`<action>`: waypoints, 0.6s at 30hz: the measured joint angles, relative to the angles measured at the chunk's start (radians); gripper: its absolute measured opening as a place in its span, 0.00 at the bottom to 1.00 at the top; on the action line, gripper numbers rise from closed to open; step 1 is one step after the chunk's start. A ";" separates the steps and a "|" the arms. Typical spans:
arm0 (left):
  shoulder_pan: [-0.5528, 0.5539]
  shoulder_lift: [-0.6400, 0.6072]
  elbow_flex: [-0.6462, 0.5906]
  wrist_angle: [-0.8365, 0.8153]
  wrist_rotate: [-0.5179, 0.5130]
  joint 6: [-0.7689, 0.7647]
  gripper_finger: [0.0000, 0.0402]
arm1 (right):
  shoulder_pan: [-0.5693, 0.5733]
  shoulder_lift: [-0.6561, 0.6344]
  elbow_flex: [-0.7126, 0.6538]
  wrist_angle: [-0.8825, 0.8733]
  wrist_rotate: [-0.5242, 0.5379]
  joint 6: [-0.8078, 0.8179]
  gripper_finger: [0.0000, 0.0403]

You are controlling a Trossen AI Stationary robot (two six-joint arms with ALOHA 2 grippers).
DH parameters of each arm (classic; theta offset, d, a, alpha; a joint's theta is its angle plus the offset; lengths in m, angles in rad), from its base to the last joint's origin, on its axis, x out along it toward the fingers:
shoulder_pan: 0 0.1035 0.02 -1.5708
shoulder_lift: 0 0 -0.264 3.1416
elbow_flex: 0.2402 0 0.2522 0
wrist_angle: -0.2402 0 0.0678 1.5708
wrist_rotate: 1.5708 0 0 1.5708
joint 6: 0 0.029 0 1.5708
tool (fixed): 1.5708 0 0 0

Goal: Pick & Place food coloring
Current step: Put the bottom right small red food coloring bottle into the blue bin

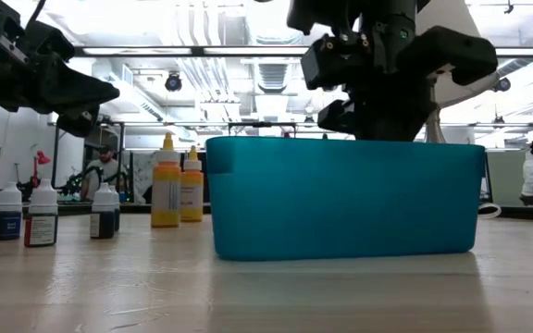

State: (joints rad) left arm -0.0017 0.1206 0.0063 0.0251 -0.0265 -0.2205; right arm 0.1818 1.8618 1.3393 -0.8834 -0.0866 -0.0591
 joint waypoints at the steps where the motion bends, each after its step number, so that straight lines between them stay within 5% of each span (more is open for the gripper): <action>1: 0.000 0.000 0.000 0.000 0.000 0.000 0.00 | 0.000 0.000 -0.003 0.000 0.001 0.000 0.15; 18: 0.000 0.000 0.000 0.000 0.000 0.000 0.00 | 0.001 0.000 -0.037 0.058 0.003 -0.012 0.15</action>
State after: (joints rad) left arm -0.0016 0.1207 0.0059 0.0250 -0.0269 -0.2205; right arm 0.1825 1.8622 1.3027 -0.8254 -0.0834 -0.0709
